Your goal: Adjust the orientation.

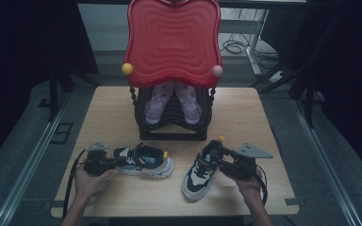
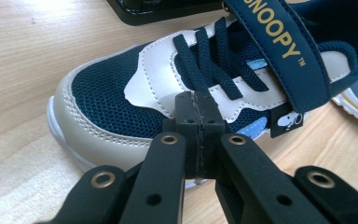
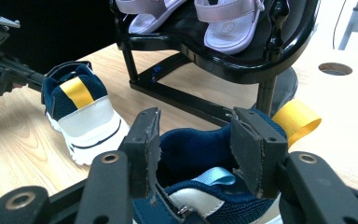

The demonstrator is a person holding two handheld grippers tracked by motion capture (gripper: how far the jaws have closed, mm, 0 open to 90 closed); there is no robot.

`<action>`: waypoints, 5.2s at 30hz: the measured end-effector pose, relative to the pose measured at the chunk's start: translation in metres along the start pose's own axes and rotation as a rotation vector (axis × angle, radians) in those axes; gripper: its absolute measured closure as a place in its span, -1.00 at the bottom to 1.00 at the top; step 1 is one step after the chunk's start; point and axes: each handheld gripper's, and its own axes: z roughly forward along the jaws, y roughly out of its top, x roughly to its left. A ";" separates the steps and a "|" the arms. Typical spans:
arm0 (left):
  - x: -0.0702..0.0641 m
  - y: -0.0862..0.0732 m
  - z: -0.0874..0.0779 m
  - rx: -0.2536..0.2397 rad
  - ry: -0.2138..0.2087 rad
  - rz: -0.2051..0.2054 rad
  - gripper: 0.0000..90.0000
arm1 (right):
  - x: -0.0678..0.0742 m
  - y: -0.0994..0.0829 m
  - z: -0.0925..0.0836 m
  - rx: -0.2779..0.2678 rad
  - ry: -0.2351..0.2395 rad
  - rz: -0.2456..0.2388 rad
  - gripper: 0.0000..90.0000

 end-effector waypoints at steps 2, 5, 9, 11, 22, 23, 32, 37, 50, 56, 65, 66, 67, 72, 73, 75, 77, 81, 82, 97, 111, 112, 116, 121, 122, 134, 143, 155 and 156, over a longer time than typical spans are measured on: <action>0.000 0.002 0.001 0.003 0.010 0.005 1.00 | 0.000 0.000 0.000 0.000 0.000 0.001 0.16; 0.001 0.003 0.002 0.003 0.018 0.006 1.00 | 0.000 0.000 0.000 -0.001 0.000 0.000 0.16; 0.002 0.004 0.002 0.000 0.021 0.001 0.99 | 0.000 0.000 0.000 -0.001 0.000 0.001 0.16; 0.002 0.004 0.003 -0.001 0.021 -0.001 0.99 | 0.000 0.000 0.000 -0.002 0.000 -0.001 0.16; -0.004 0.007 -0.009 -0.039 0.030 -0.009 0.82 | 0.002 0.001 0.001 0.003 0.020 -0.001 0.23; -0.005 0.008 -0.010 -0.037 0.030 -0.006 0.77 | 0.002 0.002 0.001 0.004 0.024 0.000 0.24; -0.017 0.025 -0.022 -0.076 0.034 0.020 0.34 | 0.009 0.008 0.006 0.015 0.084 -0.015 0.47; -0.021 0.031 -0.025 -0.094 0.036 0.022 0.27 | 0.018 0.016 0.014 0.047 0.138 -0.030 0.70; -0.015 0.025 -0.035 -0.112 0.037 0.010 0.16 | 0.059 0.048 0.066 0.169 0.229 -0.110 0.98; -0.012 0.023 -0.045 -0.135 0.030 0.004 0.13 | 0.072 0.056 0.105 0.224 0.270 -0.090 0.98; -0.009 0.022 -0.052 -0.158 0.041 -0.007 0.13 | 0.075 0.056 0.132 0.275 0.266 -0.080 0.98; -0.009 0.022 -0.053 -0.159 0.043 -0.008 0.13 | 0.074 0.055 0.135 0.284 0.258 -0.073 0.98; -0.009 0.022 -0.053 -0.159 0.043 -0.008 0.13 | 0.074 0.055 0.135 0.284 0.258 -0.073 0.98; -0.010 0.023 -0.055 -0.175 0.045 0.001 0.13 | 0.070 0.052 0.143 0.308 0.246 -0.065 0.98; -0.011 0.023 -0.056 -0.177 0.043 0.002 0.13 | 0.070 0.052 0.145 0.311 0.245 -0.065 0.98; -0.011 0.023 -0.057 -0.180 0.041 0.002 0.13 | 0.071 0.050 0.149 0.323 0.249 -0.075 0.98; -0.011 0.023 -0.058 -0.184 0.039 -0.002 0.12 | 0.073 0.050 0.151 0.338 0.256 -0.079 0.98; -0.009 0.022 -0.060 -0.190 0.037 -0.008 0.11 | 0.078 0.051 0.150 0.347 0.242 -0.117 0.98; -0.008 0.022 -0.060 -0.189 0.039 -0.010 0.11 | 0.078 0.051 0.150 0.349 0.247 -0.111 0.98; -0.005 0.020 -0.065 -0.195 0.055 -0.018 0.10 | 0.091 0.043 0.137 0.350 0.301 -0.134 0.98; -0.004 0.019 -0.067 -0.195 0.061 -0.022 0.10 | 0.112 0.038 0.128 0.346 0.353 -0.162 0.98; -0.003 0.019 -0.068 -0.196 0.061 -0.020 0.10 | 0.115 0.037 0.128 0.345 0.359 -0.166 0.98; -0.002 0.018 -0.069 -0.199 0.065 -0.023 0.10 | 0.125 0.034 0.128 0.341 0.384 -0.166 0.98; -0.002 0.017 -0.070 -0.198 0.068 -0.025 0.10 | 0.134 0.032 0.128 0.339 0.412 -0.174 0.98; -0.002 0.017 -0.069 -0.195 0.066 -0.025 0.10 | 0.137 0.031 0.128 0.338 0.423 -0.177 0.98; -0.001 0.017 -0.069 -0.192 0.070 -0.026 0.10 | 0.150 0.026 0.131 0.328 0.469 -0.168 0.98; 0.000 0.016 -0.070 -0.197 0.071 -0.029 0.09 | 0.157 0.021 0.137 0.340 0.490 -0.173 0.98; 0.001 0.016 -0.071 -0.197 0.072 -0.030 0.09 | 0.159 0.018 0.146 0.355 0.485 -0.157 0.98; 0.001 0.016 -0.072 -0.197 0.072 -0.030 0.09 | 0.160 0.017 0.146 0.354 0.488 -0.157 0.98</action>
